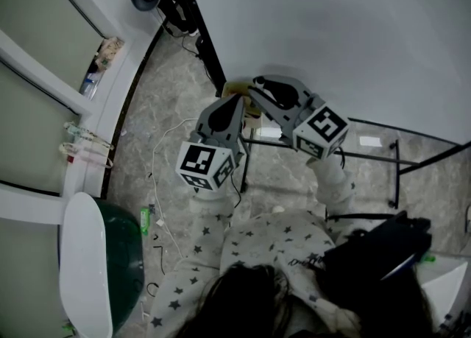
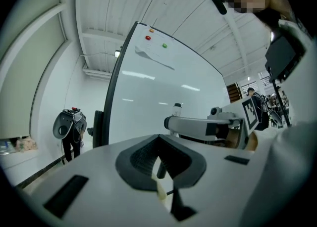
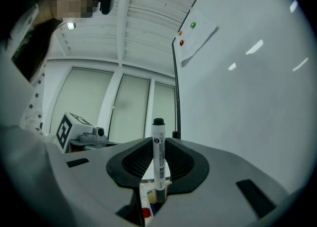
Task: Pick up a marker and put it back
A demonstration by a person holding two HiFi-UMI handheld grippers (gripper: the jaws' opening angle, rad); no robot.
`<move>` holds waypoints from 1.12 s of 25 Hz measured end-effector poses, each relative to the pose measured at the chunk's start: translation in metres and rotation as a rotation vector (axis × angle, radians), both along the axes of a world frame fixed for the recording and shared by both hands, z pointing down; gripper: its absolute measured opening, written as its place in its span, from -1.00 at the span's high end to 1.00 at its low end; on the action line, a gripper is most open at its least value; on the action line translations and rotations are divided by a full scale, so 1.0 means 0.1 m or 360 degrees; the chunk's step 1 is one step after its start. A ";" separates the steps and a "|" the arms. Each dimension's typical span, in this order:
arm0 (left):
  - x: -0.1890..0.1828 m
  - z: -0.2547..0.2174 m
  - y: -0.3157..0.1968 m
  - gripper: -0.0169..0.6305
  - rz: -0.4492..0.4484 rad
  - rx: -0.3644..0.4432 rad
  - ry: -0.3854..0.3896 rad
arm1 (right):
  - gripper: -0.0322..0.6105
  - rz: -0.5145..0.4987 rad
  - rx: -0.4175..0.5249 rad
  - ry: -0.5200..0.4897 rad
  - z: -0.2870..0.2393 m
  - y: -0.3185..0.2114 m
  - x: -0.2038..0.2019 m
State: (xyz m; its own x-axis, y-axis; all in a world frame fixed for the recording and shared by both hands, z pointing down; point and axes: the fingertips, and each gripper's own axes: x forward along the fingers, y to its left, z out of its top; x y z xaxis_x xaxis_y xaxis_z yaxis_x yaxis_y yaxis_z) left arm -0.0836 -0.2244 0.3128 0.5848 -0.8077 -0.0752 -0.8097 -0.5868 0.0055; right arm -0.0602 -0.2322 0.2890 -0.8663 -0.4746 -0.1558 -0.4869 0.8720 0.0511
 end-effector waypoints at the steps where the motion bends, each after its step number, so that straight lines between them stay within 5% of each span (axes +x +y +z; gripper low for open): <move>1: 0.00 0.05 -0.02 0.95 -0.0003 -0.0015 -0.0007 | 0.64 0.0005 -0.0011 0.0010 0.07 -0.04 -0.02; 28: -0.02 0.77 -0.17 0.95 0.0002 -0.0184 -0.0003 | 0.64 0.0051 -0.0194 0.0070 1.10 -0.29 -0.08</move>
State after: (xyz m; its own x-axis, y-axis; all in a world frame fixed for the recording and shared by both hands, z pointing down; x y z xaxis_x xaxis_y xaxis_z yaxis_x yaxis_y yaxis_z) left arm -0.0854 -0.2412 0.3893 0.5857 -0.8103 0.0196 -0.8092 -0.5832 0.0715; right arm -0.0683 -0.2611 0.3992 -0.8551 -0.5153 -0.0572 -0.5142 0.8570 -0.0325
